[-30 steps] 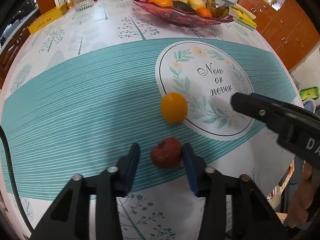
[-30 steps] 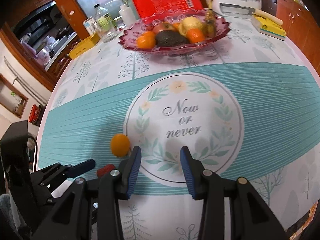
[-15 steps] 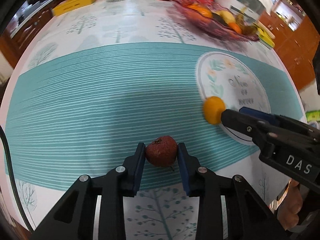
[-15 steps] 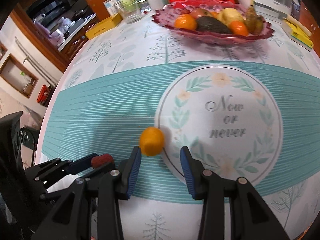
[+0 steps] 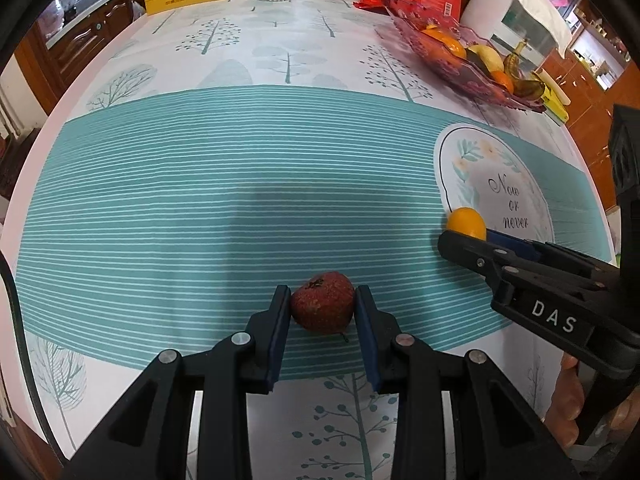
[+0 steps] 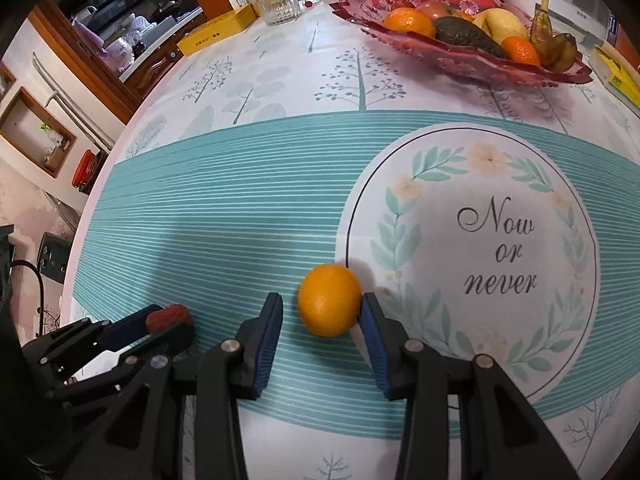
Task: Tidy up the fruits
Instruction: 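Grasp the last red lychee with the left tool while the right tool grasps the orange, then carry the lychee and orange over the pink bowl and lower them in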
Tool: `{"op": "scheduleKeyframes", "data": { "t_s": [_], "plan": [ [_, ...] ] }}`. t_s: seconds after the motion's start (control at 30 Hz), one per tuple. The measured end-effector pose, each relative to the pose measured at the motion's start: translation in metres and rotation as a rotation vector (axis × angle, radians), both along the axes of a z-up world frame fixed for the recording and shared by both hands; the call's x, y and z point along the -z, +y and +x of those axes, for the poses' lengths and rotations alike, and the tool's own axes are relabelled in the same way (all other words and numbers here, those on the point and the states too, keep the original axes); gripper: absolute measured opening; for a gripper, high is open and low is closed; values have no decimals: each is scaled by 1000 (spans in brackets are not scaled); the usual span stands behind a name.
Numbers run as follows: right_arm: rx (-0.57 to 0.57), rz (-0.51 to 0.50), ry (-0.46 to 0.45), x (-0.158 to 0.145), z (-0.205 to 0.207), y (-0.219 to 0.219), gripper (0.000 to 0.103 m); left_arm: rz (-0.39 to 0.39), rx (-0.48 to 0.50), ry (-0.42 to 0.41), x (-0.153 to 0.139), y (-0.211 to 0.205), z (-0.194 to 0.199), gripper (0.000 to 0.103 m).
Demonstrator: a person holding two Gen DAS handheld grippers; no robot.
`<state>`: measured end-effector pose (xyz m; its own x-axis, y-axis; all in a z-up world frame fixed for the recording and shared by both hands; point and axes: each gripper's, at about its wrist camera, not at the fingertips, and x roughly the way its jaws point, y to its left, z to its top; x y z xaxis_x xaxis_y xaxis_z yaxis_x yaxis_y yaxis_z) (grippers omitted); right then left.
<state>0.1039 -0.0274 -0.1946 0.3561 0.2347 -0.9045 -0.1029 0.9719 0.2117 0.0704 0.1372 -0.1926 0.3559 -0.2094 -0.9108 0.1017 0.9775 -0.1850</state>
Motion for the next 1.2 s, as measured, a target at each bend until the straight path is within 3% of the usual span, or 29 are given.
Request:
{"op": "scheduleKeyframes", "data": {
  "t_s": [0.07, 0.3, 0.6, 0.9, 1.2],
  "plan": [
    [-7, -16, -10, 0, -1, 2, 31, -1, -2, 1, 0, 0, 0, 31],
    [-23, -15, -16, -3, -4, 0, 30, 1, 17, -23, -10, -9, 6, 31],
    [-15, 2, -79, -42, -8, -19, 30, -17, 91, -81, -45, -41, 20, 31],
    [4, 6, -200, -124, 3, -67, 30, -49, 166, -200, -128, -87, 63, 31],
    [23, -64, -397, -250, 62, -135, 30, -7, 141, -357, -229, -126, 142, 31]
  ]
}}
